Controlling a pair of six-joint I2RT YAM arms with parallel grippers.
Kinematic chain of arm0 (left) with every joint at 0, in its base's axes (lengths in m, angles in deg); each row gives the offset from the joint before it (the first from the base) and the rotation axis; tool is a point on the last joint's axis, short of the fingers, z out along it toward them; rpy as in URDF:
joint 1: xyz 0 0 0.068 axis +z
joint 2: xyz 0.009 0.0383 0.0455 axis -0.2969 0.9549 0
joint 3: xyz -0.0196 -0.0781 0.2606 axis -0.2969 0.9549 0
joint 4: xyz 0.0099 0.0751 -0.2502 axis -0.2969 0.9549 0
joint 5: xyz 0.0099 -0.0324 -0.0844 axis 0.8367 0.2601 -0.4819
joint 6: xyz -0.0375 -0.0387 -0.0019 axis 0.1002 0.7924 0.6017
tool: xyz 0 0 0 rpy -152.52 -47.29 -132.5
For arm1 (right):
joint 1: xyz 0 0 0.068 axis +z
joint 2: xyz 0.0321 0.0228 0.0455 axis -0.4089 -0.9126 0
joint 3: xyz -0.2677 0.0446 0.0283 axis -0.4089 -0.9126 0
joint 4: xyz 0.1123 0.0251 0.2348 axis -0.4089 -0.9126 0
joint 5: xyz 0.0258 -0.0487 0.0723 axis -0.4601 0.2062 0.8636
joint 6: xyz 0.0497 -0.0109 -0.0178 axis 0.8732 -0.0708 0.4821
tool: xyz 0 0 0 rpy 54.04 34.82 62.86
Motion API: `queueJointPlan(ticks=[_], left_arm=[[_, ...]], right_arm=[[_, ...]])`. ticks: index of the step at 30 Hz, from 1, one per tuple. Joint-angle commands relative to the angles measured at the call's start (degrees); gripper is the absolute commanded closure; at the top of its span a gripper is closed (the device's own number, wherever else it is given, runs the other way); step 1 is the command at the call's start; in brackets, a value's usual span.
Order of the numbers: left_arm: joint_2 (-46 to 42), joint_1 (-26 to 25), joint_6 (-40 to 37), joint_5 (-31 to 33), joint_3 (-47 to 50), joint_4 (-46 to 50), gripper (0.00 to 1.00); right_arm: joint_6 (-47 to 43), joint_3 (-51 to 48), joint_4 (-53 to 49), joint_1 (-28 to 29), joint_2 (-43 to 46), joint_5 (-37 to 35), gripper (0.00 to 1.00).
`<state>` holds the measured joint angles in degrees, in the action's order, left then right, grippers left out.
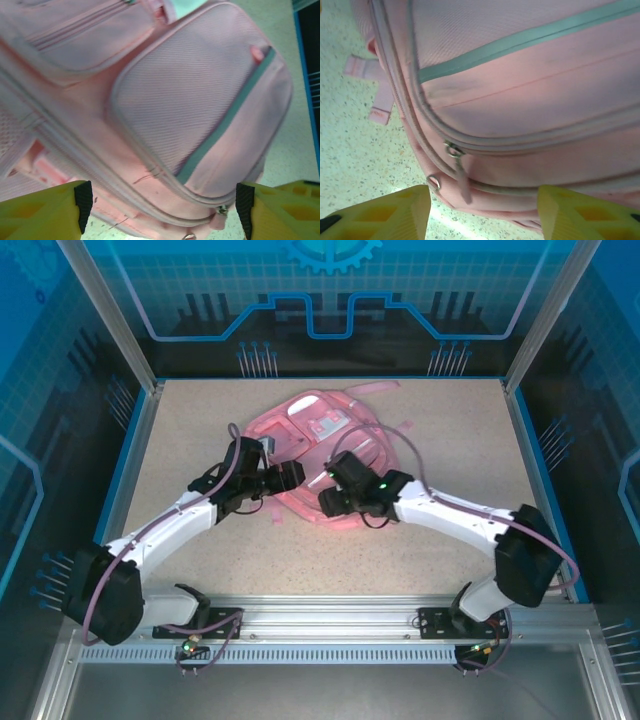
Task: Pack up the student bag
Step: Zip the student bag at the center of the table.
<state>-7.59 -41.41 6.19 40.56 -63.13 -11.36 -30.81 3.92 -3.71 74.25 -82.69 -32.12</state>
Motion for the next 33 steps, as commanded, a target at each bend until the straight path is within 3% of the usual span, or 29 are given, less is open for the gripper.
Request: queueJointPlan(ticks=[1, 7, 14, 18, 21, 27, 33], left_arm=[[-1.0, 0.6, 3.5, 2.5, -0.6, 2.5, 0.22], [0.4, 0.6, 8.5, -2.1, 0.3, -1.4, 0.26], [5.5, 0.5, 14.9, -10.7, 1.9, -11.1, 0.37], [7.9, 0.4, 17.4, -11.8, 2.4, -13.2, 0.41], [9.7, 0.4, 18.6, -11.5, 2.1, -13.1, 0.44], [12.9, 0.3, 22.1, -8.6, 1.6, -15.8, 0.57], [14.3, 0.4, 21.9, -3.7, 0.9, -14.7, 0.85]], right_arm=[[-1.3, 2.8, -1.9, 1.8, -3.6, -4.5, 0.43], [-0.2, 4.3, 0.0, 2.0, -6.8, -2.8, 0.53], [-0.2, 5.6, -0.2, 1.7, -8.6, -3.8, 0.72], [0.3, 5.7, -1.0, 1.5, -8.8, -4.8, 0.86], [0.8, 5.3, -1.5, 1.3, -8.2, -6.0, 0.92], [0.6, 4.9, -1.3, 1.0, -7.1, -6.1, 0.96], [0.4, 3.9, -2.4, -0.5, -5.5, -7.4, 0.97]])
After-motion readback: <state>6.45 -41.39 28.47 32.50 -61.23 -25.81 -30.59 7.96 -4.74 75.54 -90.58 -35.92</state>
